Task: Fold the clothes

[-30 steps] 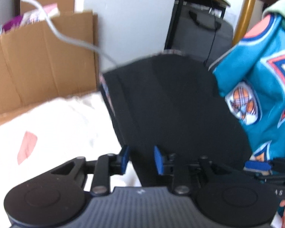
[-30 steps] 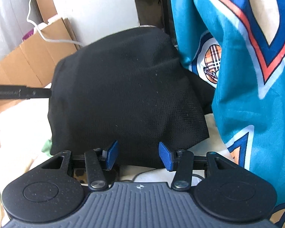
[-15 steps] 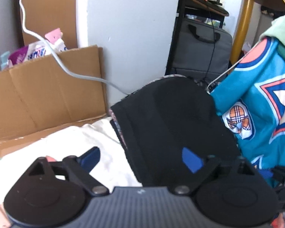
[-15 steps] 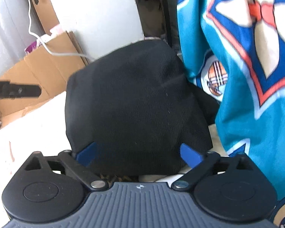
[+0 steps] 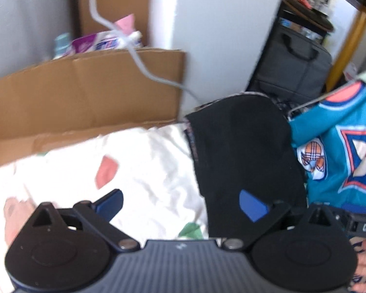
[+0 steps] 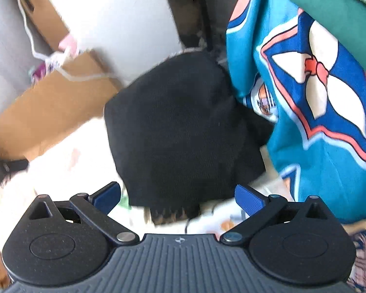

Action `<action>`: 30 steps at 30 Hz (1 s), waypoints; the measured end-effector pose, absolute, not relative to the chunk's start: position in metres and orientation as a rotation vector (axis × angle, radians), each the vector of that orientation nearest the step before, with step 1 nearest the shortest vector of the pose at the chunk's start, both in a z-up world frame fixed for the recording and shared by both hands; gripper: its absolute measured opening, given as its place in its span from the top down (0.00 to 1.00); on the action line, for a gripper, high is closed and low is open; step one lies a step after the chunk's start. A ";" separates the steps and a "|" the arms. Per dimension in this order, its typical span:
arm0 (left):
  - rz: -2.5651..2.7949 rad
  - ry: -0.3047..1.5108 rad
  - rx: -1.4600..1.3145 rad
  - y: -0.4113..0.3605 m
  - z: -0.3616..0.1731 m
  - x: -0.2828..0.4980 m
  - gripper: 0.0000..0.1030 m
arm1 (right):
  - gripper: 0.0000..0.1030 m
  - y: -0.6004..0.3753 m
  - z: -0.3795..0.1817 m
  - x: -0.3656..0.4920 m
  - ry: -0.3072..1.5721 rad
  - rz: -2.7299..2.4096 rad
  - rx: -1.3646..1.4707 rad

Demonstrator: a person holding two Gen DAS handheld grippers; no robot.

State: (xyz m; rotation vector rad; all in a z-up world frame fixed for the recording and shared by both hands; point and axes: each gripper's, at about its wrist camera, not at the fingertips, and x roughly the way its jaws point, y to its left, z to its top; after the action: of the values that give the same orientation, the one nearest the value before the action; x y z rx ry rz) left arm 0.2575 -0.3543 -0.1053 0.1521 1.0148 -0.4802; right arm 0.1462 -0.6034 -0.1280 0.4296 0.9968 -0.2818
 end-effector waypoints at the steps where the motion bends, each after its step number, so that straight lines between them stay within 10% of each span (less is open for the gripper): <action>1: -0.464 1.021 0.148 -0.348 -0.098 0.257 0.00 | 0.00 -0.599 -0.122 0.142 1.010 -0.291 0.408; 30: -0.293 0.989 0.061 -0.202 0.098 0.170 0.00 | 0.00 -0.533 0.064 0.062 0.998 -0.291 0.362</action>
State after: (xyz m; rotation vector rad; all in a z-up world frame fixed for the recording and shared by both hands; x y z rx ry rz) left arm 0.1698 -0.2022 0.0979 0.0608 0.9891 -0.2925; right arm 0.0616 -0.5325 0.0638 0.3624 0.9985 -0.2908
